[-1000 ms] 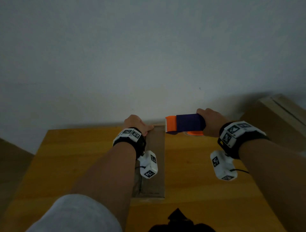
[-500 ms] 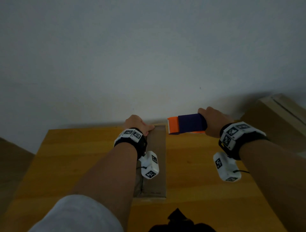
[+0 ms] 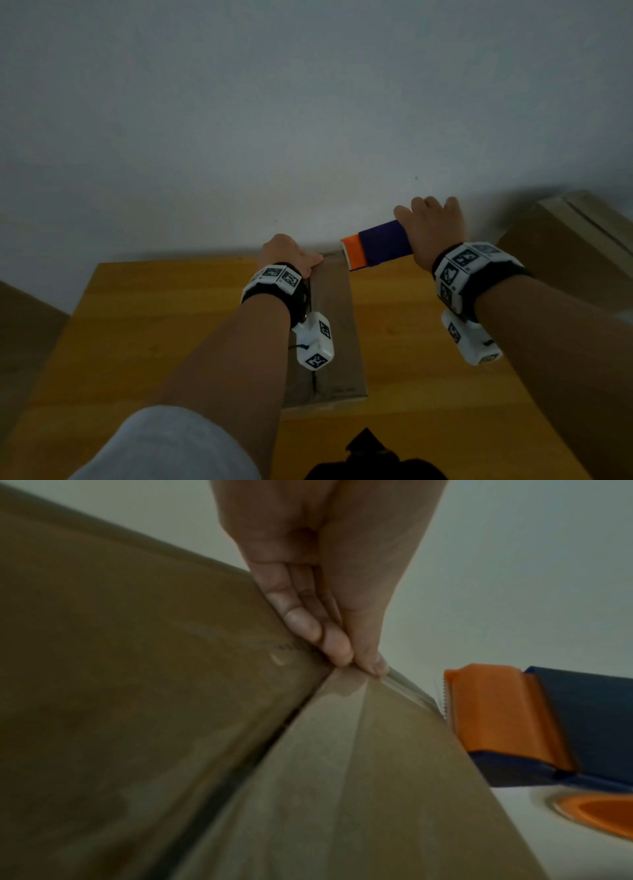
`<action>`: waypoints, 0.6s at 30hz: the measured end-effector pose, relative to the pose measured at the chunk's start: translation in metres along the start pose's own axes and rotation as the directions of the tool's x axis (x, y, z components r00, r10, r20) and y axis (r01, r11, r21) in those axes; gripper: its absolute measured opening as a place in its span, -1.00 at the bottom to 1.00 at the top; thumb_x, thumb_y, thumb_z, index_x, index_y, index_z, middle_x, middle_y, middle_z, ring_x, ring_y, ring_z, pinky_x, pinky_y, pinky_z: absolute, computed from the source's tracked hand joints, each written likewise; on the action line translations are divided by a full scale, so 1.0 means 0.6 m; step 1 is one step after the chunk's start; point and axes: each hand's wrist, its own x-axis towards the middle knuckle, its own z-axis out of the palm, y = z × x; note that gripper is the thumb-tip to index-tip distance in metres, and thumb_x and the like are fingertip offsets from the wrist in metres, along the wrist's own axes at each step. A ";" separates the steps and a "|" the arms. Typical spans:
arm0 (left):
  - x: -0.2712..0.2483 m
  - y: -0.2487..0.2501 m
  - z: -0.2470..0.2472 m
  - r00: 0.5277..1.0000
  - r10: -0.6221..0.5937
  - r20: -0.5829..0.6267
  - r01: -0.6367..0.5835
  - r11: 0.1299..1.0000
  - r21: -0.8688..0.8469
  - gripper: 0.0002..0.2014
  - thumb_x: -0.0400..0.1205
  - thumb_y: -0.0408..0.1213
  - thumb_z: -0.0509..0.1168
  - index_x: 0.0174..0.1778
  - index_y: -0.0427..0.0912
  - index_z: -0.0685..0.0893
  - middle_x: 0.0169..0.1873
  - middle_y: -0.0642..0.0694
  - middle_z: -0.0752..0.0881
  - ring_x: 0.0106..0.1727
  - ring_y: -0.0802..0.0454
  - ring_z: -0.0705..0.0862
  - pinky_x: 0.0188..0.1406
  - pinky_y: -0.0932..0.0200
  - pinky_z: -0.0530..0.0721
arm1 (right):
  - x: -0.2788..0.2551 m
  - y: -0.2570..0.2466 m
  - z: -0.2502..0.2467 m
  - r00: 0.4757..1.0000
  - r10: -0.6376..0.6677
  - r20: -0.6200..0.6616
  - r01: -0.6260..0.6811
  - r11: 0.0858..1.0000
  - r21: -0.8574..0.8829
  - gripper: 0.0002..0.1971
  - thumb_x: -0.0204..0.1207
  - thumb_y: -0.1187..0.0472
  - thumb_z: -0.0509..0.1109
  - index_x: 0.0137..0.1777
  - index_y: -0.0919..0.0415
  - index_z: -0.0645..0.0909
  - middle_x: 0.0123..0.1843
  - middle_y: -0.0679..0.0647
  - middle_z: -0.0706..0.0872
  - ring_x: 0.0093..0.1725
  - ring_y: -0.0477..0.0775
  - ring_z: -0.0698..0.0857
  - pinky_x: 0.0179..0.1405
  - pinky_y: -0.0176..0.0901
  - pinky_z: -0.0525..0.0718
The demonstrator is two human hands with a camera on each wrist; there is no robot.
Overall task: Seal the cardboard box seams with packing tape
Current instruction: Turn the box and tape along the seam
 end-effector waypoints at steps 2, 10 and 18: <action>0.000 0.001 -0.001 1.000 0.002 0.005 -0.002 1.000 0.009 -0.53 0.42 0.18 0.45 -0.29 -0.24 0.85 -0.40 -0.06 0.82 -0.35 0.02 0.75 -0.34 0.22 0.64 | -0.003 0.001 -0.006 0.998 -0.037 -0.046 0.036 0.999 -0.026 -0.65 0.44 0.38 0.27 0.21 0.11 0.46 0.16 0.10 0.60 0.21 0.17 0.56 0.24 0.06 0.42; 0.005 -0.003 0.007 1.000 -0.002 -0.020 0.002 1.000 0.005 -0.53 0.43 0.16 0.46 -0.26 -0.27 0.85 -0.39 -0.10 0.83 -0.33 -0.01 0.76 -0.30 0.20 0.66 | -0.011 -0.005 -0.001 0.978 0.035 0.205 -0.034 0.999 -0.010 -0.66 0.43 0.23 0.37 0.21 0.12 0.48 0.15 0.07 0.66 0.28 0.13 0.54 0.10 -0.04 0.47; -0.001 -0.002 0.008 0.999 0.003 -0.042 -0.002 1.000 0.016 -0.53 0.41 0.18 0.46 -0.23 -0.25 0.83 -0.27 -0.13 0.84 -0.20 -0.06 0.79 -0.31 0.21 0.60 | 0.004 -0.013 -0.030 0.978 0.021 0.208 -0.006 0.998 -0.070 -0.77 0.52 0.18 0.28 0.16 0.07 0.58 0.17 0.05 0.70 0.29 0.11 0.57 0.33 -0.01 0.39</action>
